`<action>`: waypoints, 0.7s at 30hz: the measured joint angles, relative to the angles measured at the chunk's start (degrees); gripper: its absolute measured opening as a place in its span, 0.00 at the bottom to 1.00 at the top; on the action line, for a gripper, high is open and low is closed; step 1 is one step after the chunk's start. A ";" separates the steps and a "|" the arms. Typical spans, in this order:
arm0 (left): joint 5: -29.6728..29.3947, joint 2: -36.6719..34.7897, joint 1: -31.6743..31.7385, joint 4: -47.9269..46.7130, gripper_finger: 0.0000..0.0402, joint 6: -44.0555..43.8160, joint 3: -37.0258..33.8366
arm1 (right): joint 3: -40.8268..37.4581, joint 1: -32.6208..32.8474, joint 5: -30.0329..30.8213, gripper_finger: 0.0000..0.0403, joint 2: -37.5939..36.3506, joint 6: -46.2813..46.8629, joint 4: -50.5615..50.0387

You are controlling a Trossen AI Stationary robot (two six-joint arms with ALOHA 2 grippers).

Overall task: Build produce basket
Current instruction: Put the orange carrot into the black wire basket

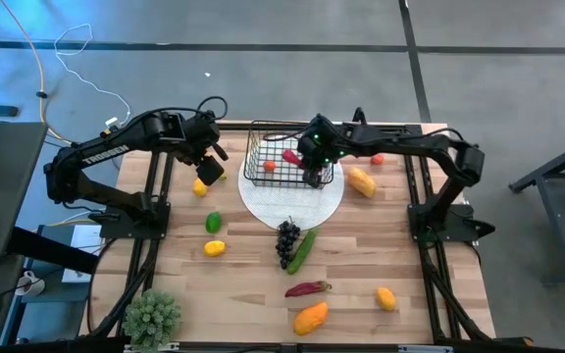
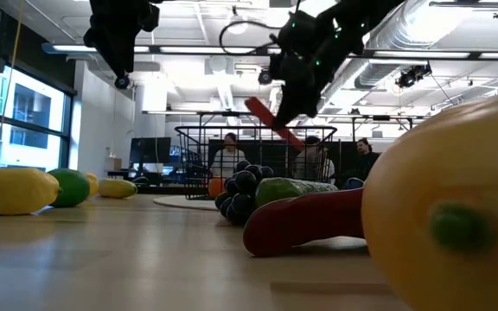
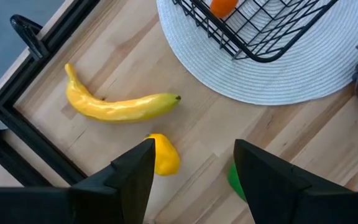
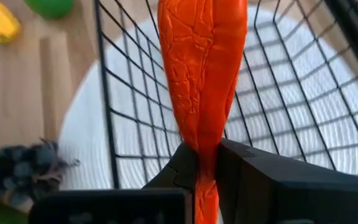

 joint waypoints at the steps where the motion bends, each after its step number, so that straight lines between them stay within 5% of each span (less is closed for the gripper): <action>1: 0.02 0.00 0.00 -0.02 0.52 -0.04 0.00 | 0.00 -0.33 -0.13 0.02 0.34 -0.45 -0.67; 11: 3.34 0.00 0.00 0.31 0.53 -1.11 0.00 | 0.00 -2.13 -1.63 0.02 3.00 -3.93 -3.36; 21: 11.21 0.00 -0.04 0.33 0.67 -4.01 0.00 | 0.00 -1.96 -1.65 0.02 5.00 -4.46 -3.90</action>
